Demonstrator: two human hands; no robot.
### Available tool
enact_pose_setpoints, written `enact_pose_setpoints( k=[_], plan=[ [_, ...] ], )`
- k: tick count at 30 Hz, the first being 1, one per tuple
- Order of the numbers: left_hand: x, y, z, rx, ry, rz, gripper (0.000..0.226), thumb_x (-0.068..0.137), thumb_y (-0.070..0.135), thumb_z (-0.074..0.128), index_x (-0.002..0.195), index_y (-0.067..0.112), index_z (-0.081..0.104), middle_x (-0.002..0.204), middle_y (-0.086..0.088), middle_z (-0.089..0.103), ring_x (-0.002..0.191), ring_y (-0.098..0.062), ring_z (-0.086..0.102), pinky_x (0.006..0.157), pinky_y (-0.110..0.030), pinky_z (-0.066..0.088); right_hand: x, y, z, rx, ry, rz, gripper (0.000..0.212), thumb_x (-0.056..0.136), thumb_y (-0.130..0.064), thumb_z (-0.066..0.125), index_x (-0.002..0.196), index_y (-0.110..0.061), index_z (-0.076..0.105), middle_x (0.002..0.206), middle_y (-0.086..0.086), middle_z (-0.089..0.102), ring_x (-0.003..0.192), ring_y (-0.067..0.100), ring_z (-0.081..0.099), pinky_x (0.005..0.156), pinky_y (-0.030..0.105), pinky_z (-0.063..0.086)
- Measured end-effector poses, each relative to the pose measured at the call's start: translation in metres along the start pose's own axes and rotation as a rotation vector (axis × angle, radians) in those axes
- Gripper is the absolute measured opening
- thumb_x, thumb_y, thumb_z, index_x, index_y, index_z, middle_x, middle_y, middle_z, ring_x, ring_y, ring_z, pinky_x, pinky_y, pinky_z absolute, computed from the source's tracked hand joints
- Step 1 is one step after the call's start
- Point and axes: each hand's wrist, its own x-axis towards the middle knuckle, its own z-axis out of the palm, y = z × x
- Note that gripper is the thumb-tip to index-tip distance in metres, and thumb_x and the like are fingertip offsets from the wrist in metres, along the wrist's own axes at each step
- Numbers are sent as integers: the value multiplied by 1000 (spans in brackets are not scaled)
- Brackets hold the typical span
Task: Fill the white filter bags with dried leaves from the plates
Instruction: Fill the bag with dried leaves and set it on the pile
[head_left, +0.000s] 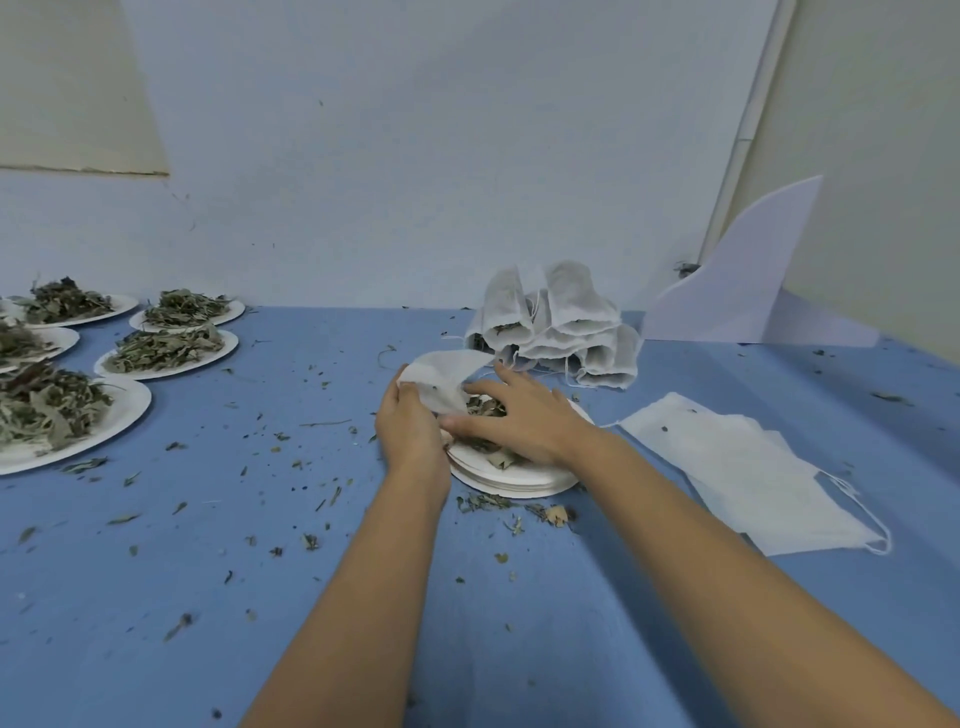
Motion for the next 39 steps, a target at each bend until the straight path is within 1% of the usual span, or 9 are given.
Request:
enact_pose_setpoints(
  k=[7,11,15,23,27,31,34,36,39],
  plan=[
    [-5,1,3,-27,5,20,34,102,16,35,129,15,55,127,-8,59,110,-23,59,89,-34,49,-1,-11,5,-31,57,-36,62,82,-65,53,136,-36,47,151,-1,35,140,22,29,113,51,21],
    [-2,8,1,35,82,107,33,102,19,35,125,21,58,131,-11,57,125,-31,50,99,-42,45,-5,-8,1,67,79,-30,37,86,-39,62,122,-27,60,118,-2,62,107,19,56,88,34,45],
    [0,12,-3,87,131,183,35,102,20,34,129,23,56,129,-9,59,123,-35,50,97,-44,45,-7,-3,1,139,165,-4,28,84,-16,61,112,-18,64,104,4,66,81,16,54,66,27,41],
    [-2,8,-5,130,133,240,33,103,20,35,126,22,58,108,4,57,100,-15,55,84,-28,49,-9,-5,7,10,169,-48,47,86,7,40,121,-14,62,127,6,61,119,25,51,93,31,41],
    [-2,6,-6,163,137,249,33,103,20,34,123,20,59,110,1,59,98,-15,55,90,-33,50,-10,-3,6,-14,102,-48,41,93,-6,39,129,-15,56,137,6,53,130,23,41,105,31,27],
    [-4,4,-4,197,136,256,33,103,21,34,121,18,60,119,-4,62,107,-21,58,93,-39,50,-7,-7,7,-103,87,-11,42,93,-47,36,102,-19,66,123,-5,60,145,12,15,110,48,-21],
    [-5,3,-4,219,133,261,32,102,22,34,120,16,61,118,-6,64,108,-25,59,94,-41,50,-9,-13,4,-155,75,29,60,94,-63,21,109,-28,66,148,-3,40,148,16,2,109,55,-19],
    [-6,3,-4,215,137,265,32,102,22,35,120,15,61,118,-6,64,108,-24,59,95,-42,50,-11,-17,-1,-195,101,32,56,94,-64,18,135,-39,48,160,-4,9,148,19,-4,111,56,-13],
    [-7,5,-5,209,137,275,33,103,21,34,123,18,60,117,-2,62,109,-21,58,96,-40,49,-16,-22,-4,-222,204,91,57,94,-65,21,146,-42,26,161,-1,-1,147,26,-2,115,56,-3]
  ],
)
